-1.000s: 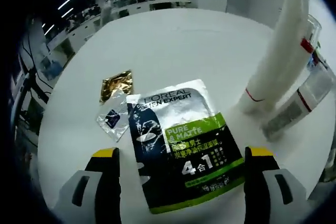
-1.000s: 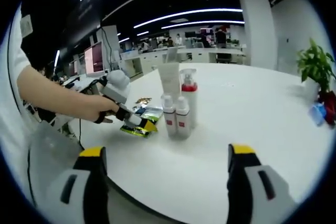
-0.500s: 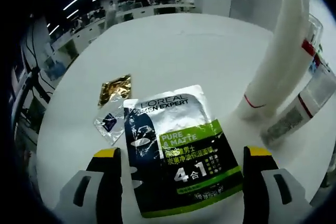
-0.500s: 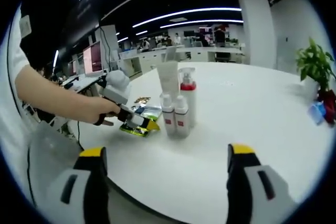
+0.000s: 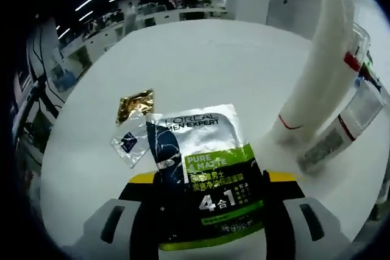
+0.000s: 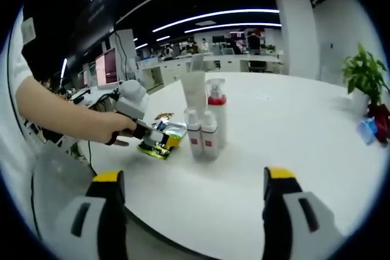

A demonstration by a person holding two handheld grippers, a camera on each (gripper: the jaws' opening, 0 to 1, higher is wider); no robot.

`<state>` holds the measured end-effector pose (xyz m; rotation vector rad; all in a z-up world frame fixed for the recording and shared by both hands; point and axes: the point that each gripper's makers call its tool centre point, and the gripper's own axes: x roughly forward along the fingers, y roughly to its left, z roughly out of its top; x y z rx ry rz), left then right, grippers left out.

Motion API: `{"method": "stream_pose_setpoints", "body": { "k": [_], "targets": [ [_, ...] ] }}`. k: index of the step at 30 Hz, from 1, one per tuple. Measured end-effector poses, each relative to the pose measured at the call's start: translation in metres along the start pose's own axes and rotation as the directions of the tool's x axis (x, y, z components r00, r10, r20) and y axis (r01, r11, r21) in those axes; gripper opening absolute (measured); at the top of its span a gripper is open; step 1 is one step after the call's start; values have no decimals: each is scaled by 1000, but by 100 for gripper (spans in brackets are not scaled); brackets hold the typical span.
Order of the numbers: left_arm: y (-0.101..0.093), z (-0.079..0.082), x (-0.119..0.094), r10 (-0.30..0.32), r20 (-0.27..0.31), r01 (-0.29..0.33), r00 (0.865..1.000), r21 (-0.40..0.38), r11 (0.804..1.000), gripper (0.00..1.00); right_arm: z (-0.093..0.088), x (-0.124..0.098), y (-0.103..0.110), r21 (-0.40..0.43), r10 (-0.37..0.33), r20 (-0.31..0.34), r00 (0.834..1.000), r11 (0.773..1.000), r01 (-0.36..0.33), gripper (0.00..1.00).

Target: Arrange the skincare products in the storage area until every visible bottle or jar stands upright without overlapping.

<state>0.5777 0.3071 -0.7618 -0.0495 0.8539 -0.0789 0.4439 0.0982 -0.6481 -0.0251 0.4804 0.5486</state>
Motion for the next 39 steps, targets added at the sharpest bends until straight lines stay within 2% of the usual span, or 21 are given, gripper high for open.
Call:
{"method": "stream_pose_setpoints", "body": {
  "k": [1, 2, 3, 4, 11, 13, 14, 15, 16, 17, 19, 21, 22, 25, 26, 28, 29, 32, 33, 37, 39],
  "targets": [
    [1, 0, -1, -15, 3, 14, 1000, 7, 1000, 47, 0, 0, 0, 0, -1, 1, 1000, 1000, 1, 94],
    [12, -8, -2, 18, -42, -15, 999, 61, 998, 25, 0, 0, 0, 0, -2, 2, 1000, 1000, 2, 94],
    [2, 10, 4, -53, 71, 49, 996, 65, 997, 22, 0, 0, 0, 1, -1, 2, 1000, 1000, 1, 94],
    [9, 0, 3, -23, 12, 22, 1000, 70, 997, 21, 0, 0, 0, 1, -1, 1, 1000, 1000, 1, 94],
    [9, 0, 5, -12, 18, 10, 1000, 103, 995, 16, 0, 0, 0, 2, -3, 3, 1000, 1000, 3, 94],
    [12, 1, 5, 2, 23, -4, 1000, 112, 994, 11, 1, 0, -1, 3, -4, 4, 1000, 1000, 4, 94],
    [16, 1, 4, 13, 25, -16, 1000, 124, 992, 0, 0, 0, -1, 4, -5, 4, 1000, 1000, 5, 94],
    [18, -3, 5, 10, 10, -11, 1000, 153, 988, 0, 0, 0, -1, 4, -5, 3, 1000, 1000, 5, 94],
    [12, -7, 8, -21, -1, 21, 1000, 88, 996, 0, 0, 0, -1, 3, -5, 3, 1000, 1000, 5, 94],
    [16, -4, 8, -17, 18, 15, 1000, 112, 994, 0, 0, 0, -1, 2, -5, 3, 1000, 1000, 5, 94],
    [17, -5, 8, -15, 13, 13, 1000, 94, 995, 0, 0, 0, -1, 1, -5, 3, 1000, 1000, 5, 94],
    [16, -5, 9, -31, 17, 30, 999, 54, 998, 0, 0, 0, -1, 3, -6, 4, 1000, 1000, 6, 94],
    [15, -4, 7, -45, 25, 45, 999, 8, 999, 0, 1, 0, -1, 3, -6, 5, 1000, 1000, 6, 94],
    [12, 1, 1, -98, 45, 99, 994, -41, 994, 0, 1, 0, -1, 4, -7, 7, 1000, 1000, 7, 94],
    [9, 5, -4, -132, 65, 138, 989, -89, 986, 0, 1, 0, -1, 4, -6, 8, 1000, 1000, 6, 94],
    [8, 9, -10, -169, 82, 178, 982, -116, 977, 0, 1, 0, -1, 3, -2, 8, 1000, 1000, 2, 94],
    [5, 12, -17, -209, 98, 222, 973, -142, 965, 0, 1, 0, -1, 2, -1, 8, 1000, 1000, 1, 94],
    [4, 18, -33, -268, 135, 292, 954, -223, 930, 0, 1, 0, 1, -4, 7, 6, 1000, 1000, -7, 93],
    [2, 20, -41, -298, 152, 328, 942, -249, 911, 0, 1, 0, 2, -5, 8, 5, 1000, 1000, -8, 93],
    [1, 20, -62, -354, 188, 398, 916, -312, 863, 0, 1, 1, 5, -6, 22, 3, 1000, 1000, -22, 93],
    [4, 20, -68, -359, 201, 408, 911, -328, 852, 0, 1, 1, 6, -7, 29, 2, 1000, 1000, -29, 93]
  ]
}}
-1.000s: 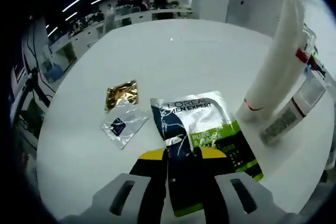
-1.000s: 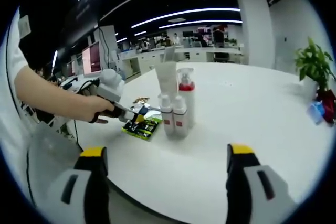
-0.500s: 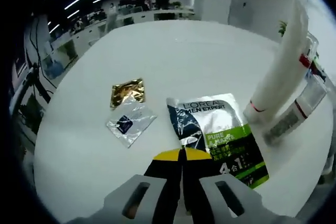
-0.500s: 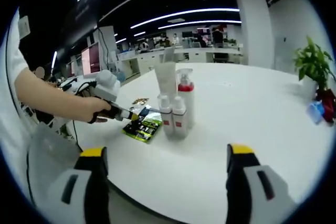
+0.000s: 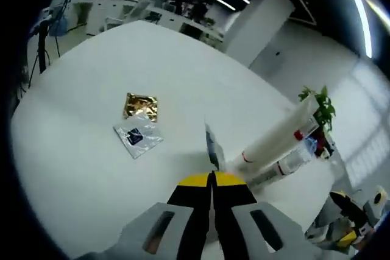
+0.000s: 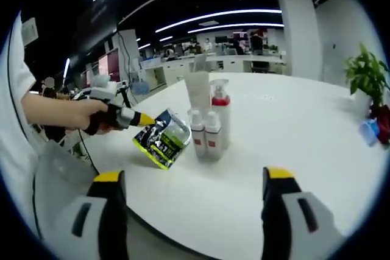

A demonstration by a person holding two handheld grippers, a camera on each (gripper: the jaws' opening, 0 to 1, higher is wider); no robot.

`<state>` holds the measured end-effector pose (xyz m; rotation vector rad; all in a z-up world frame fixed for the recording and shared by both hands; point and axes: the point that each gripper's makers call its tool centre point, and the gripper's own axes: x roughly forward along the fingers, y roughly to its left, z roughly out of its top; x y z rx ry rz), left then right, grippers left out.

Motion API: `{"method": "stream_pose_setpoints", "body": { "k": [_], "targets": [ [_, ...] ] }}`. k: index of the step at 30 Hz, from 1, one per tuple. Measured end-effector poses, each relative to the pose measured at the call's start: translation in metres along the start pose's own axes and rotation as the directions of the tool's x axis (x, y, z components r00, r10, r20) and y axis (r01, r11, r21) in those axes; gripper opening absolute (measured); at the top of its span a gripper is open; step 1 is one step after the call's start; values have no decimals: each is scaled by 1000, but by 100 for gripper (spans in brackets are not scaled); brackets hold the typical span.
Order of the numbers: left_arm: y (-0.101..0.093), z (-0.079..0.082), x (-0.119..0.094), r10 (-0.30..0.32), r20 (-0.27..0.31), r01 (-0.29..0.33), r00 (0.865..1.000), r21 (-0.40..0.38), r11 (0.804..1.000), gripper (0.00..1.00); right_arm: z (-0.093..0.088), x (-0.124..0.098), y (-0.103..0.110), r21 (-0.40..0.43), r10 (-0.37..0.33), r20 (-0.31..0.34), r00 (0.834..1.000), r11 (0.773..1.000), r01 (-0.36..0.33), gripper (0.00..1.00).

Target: Arrange the skincare products in the storage area until every visible bottle or jar stands upright without overlapping.

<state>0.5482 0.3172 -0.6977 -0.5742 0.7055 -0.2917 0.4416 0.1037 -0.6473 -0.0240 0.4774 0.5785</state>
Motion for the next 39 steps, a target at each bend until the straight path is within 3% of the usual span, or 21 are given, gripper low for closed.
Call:
{"method": "stream_pose_setpoints", "body": {
  "k": [7, 19, 25, 28, 33, 38, 39],
  "targets": [
    [-9, 1, -18, -52, 28, 55, 998, -99, 994, 0, 0, 0, 4, -6, 18, -3, 1000, 1000, -18, 92],
    [-43, 8, -50, -150, 90, 162, 985, -153, 975, 0, 0, 1, 18, -18, 91, -13, 996, 996, -92, 88],
    [-67, 10, -65, -215, 99, 228, 972, -149, 962, 0, 12, -3, 27, 50, 135, 44, 990, 989, -137, 85],
    [-84, 10, -74, -266, 84, 275, 960, -133, 952, 0, 18, -4, 38, 115, 185, 83, 979, 974, -194, 79],
    [-103, 8, -88, -295, 45, 298, 954, -91, 950, 0, 29, -2, 51, 225, 241, 164, 956, 935, -274, 74],
    [-125, 8, -107, -373, 46, 376, 927, -102, 921, 0, 37, -1, 62, 315, 286, 239, 928, 881, -352, 72],
    [-134, 5, -112, -411, 26, 412, 911, -106, 905, 0, 38, 0, 63, 329, 288, 250, 925, 873, -360, 71]
  ]
}}
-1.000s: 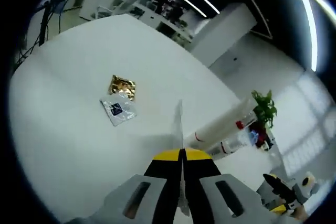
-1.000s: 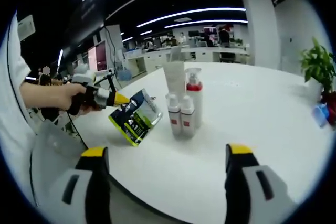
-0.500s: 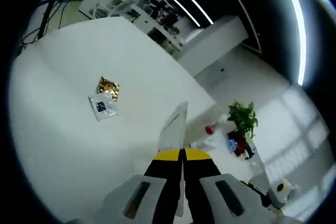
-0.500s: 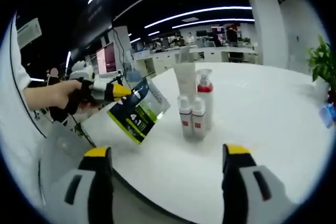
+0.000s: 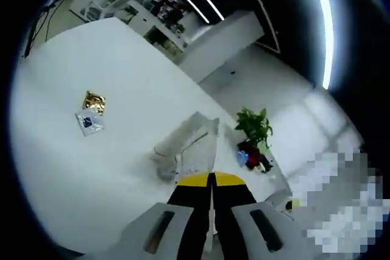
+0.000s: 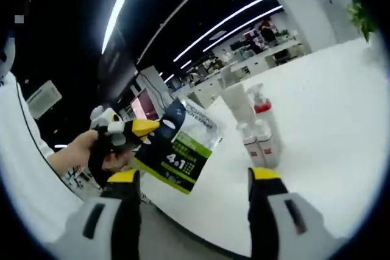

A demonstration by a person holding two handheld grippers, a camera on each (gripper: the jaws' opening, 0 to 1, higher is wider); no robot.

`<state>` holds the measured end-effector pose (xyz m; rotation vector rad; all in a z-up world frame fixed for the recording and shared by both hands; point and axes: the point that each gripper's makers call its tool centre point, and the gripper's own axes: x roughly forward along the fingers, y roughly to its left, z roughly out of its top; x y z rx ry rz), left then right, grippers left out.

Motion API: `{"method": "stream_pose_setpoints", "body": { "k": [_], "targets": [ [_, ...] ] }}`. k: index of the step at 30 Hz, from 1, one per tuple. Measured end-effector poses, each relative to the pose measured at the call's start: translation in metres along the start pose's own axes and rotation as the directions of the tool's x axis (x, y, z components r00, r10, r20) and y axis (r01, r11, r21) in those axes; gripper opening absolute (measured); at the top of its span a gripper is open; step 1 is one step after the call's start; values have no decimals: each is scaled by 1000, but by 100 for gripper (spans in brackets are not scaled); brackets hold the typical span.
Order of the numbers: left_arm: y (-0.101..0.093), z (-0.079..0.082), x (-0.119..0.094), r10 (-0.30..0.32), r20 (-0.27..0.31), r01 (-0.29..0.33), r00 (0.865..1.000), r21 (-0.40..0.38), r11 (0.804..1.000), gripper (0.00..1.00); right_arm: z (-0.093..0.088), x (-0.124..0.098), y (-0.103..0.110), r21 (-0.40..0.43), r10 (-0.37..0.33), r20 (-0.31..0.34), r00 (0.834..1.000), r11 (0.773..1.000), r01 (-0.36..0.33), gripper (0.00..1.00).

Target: Arrange the skincare products in the storage area until every visible bottle or jar stands upright without overlapping.

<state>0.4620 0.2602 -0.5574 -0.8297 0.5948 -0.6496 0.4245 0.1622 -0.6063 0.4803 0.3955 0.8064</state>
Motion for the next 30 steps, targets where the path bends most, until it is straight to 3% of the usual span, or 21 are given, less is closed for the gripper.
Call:
{"method": "stream_pose_setpoints", "body": {
  "k": [3, 8, 11, 13, 17, 23, 25, 28, 30],
  "targets": [
    [-17, -8, -3, -67, -51, 67, 996, -15, 998, 0, 5, 4, 8, 76, 44, 41, 998, 996, -47, 70],
    [-49, -9, -8, -204, -56, 198, 977, -88, 976, 0, 16, 7, 13, 175, 82, 129, 988, 979, -104, 68],
    [-71, -8, -12, -302, -67, 293, 951, -111, 950, 0, 23, 6, 17, 253, 118, 194, 974, 953, -166, 67],
    [-85, -7, -14, -366, -65, 354, 928, -144, 924, 0, 31, 4, 25, 289, 169, 245, 955, 927, -238, 68],
    [-99, -4, -15, -421, -54, 408, 905, -165, 898, 0, 41, 2, 34, 346, 221, 320, 921, 878, -330, 65],
    [-111, -5, -15, -464, -58, 448, 884, -175, 877, 0, 51, -5, 48, 376, 285, 394, 874, 818, -436, 39],
    [-110, -5, -14, -465, -59, 449, 883, -177, 876, 0, 53, -6, 49, 370, 293, 401, 868, 815, -445, 26],
    [-109, -1, -15, -476, -31, 462, 879, -196, 865, 0, 53, -7, 47, 359, 281, 393, 876, 830, -427, 14],
    [-104, 6, -16, -466, 0, 458, 885, -180, 870, 0, 57, -13, 46, 372, 293, 410, 864, 811, -451, 7]
  ]
}}
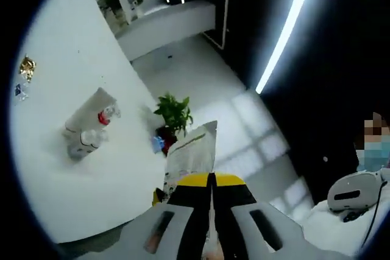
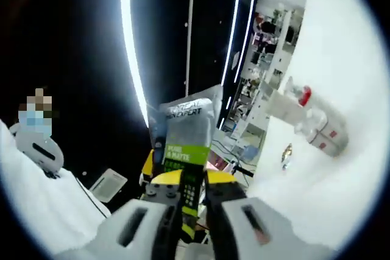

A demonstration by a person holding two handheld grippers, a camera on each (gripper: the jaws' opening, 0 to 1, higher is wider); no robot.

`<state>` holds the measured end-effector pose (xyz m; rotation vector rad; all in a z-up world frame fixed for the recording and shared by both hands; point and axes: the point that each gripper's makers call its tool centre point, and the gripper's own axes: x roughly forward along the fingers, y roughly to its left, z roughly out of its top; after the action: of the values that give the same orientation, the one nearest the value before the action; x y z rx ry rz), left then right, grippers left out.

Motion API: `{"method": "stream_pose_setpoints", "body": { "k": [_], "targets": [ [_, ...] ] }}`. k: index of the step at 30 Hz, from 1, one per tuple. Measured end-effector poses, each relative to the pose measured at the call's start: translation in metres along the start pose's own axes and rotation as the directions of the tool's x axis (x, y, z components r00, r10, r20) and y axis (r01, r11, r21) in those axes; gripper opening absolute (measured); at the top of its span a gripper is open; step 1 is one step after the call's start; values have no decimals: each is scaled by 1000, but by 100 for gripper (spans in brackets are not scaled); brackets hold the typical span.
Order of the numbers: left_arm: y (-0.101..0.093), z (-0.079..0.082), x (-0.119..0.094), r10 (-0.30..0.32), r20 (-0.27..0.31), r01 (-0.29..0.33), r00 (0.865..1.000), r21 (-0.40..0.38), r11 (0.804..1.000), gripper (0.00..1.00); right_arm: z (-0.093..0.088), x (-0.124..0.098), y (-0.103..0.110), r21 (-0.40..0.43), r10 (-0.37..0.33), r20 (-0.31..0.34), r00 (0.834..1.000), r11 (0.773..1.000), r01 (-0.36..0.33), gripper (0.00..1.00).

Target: Arrange the skincare products in the storage area until every visible bottle or jar stands upright without overlapping.

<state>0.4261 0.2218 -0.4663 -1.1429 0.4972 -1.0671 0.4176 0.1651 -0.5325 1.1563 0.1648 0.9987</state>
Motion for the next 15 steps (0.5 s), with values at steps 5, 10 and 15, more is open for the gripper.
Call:
{"method": "stream_pose_setpoints", "body": {
  "k": [5, 10, 15],
  "targets": [
    [20, 0, -9, 100, -20, -97, 995, 83, 992, 0, 11, -5, 13, 10, 43, 29, 999, 999, -43, 1],
    [30, 2, -9, 137, 8, -137, 991, 127, 982, 0, 12, -3, 17, 28, 55, 35, 998, 998, -56, 1],
    [36, -9, -7, 131, -15, -127, 991, 158, 979, 8, 13, 2, 23, 33, 64, 49, 997, 997, -65, 0]
  ]
}}
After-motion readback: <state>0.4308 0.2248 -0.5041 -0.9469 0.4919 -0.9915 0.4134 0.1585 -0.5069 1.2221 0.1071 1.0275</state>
